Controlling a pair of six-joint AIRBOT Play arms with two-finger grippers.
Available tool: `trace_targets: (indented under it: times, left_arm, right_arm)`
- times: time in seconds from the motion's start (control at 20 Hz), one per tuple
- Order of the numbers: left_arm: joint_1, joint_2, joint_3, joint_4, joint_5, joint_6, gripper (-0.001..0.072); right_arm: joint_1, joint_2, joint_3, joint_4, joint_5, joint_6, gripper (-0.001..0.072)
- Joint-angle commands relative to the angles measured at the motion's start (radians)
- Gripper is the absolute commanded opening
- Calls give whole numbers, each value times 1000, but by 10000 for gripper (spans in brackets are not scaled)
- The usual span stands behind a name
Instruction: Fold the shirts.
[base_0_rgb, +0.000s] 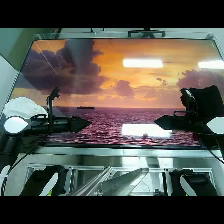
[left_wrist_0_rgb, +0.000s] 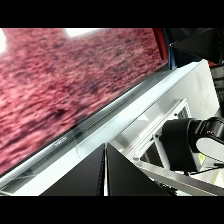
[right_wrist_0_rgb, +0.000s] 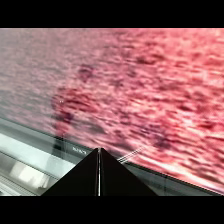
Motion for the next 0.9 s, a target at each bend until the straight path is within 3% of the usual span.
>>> trace_targets:
  times: [0.0, 0.2, 0.35, 0.4, 0.5, 0.7, 0.85]
  left_arm:
    - [-1, 1, 0, -1, 0, 2, 14]
    - [16, 1, 16, 39, 1, -43, 3]
    - [153, 0, 158, 306, 32, -145, 5]
    - [227, 0, 219, 375, 48, -143, 124]
    - [367, -22, 324, 485, 101, -143, 716]
    - [629, -211, 500, 559, 132, -120, 719]
    - [704, -440, 634, 559, 186, -71, 718]
  right_arm:
    - [1, 1, 0, 0, 0, 0, 13]
    - [1, 1, 0, 0, 0, 0, 13]
    - [1, 1, 0, 1, 0, 0, 13]
    - [1, 1, 0, 0, 0, 0, 13]
    - [1, 1, 0, 0, 0, 0, 13]
    - [1, 1, 0, 0, 0, 0, 13]
    - [1, 1, 0, 1, -2, 0, 13]
